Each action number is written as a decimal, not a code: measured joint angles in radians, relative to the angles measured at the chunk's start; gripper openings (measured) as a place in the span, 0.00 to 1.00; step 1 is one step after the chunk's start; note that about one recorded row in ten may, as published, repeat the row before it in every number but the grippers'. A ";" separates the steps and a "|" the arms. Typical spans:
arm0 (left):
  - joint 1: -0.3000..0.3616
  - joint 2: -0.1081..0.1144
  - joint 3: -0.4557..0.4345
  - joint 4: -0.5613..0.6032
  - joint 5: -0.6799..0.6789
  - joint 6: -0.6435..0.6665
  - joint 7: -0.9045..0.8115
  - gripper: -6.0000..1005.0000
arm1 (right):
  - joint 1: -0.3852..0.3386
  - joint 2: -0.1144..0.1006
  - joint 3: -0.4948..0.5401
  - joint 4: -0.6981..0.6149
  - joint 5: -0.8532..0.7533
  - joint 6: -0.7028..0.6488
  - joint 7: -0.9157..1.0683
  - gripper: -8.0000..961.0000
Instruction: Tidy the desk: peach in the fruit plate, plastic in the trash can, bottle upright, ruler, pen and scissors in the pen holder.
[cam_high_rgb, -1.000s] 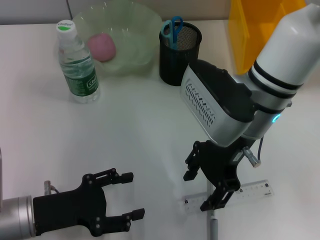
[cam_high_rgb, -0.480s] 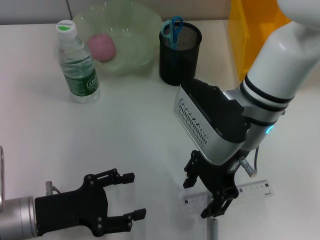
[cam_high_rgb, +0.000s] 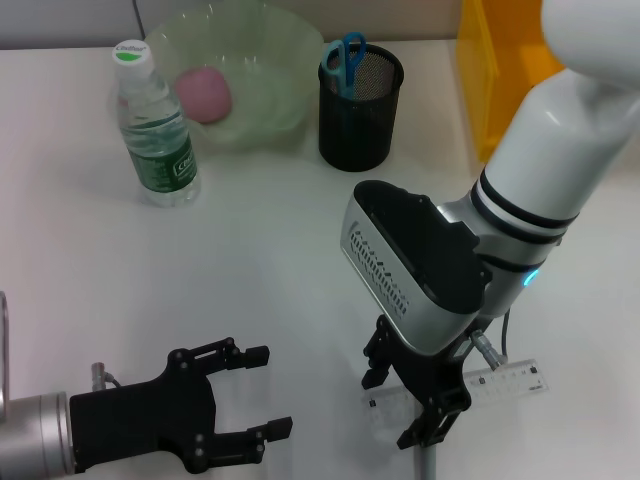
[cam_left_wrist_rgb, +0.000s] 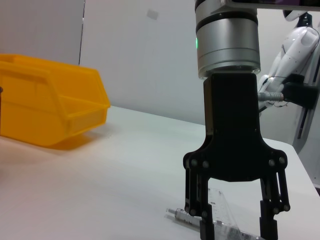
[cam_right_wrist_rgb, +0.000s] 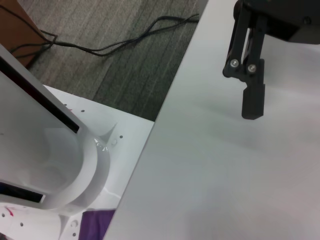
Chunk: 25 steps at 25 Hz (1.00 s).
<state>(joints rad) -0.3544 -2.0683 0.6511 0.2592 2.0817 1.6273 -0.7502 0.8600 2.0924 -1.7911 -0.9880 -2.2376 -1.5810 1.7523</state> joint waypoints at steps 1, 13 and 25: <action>0.000 0.000 0.000 0.000 0.000 0.000 -0.001 0.80 | -0.004 0.000 -0.004 -0.003 0.001 0.006 0.000 0.70; 0.001 0.002 0.004 0.000 0.000 -0.002 -0.010 0.80 | -0.009 0.000 -0.045 -0.009 0.012 0.034 0.015 0.69; 0.000 0.004 0.005 0.002 0.000 -0.003 -0.027 0.80 | -0.011 0.000 -0.061 -0.008 0.012 0.063 0.021 0.69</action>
<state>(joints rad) -0.3544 -2.0647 0.6566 0.2608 2.0816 1.6240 -0.7771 0.8487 2.0924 -1.8520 -0.9959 -2.2259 -1.5179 1.7729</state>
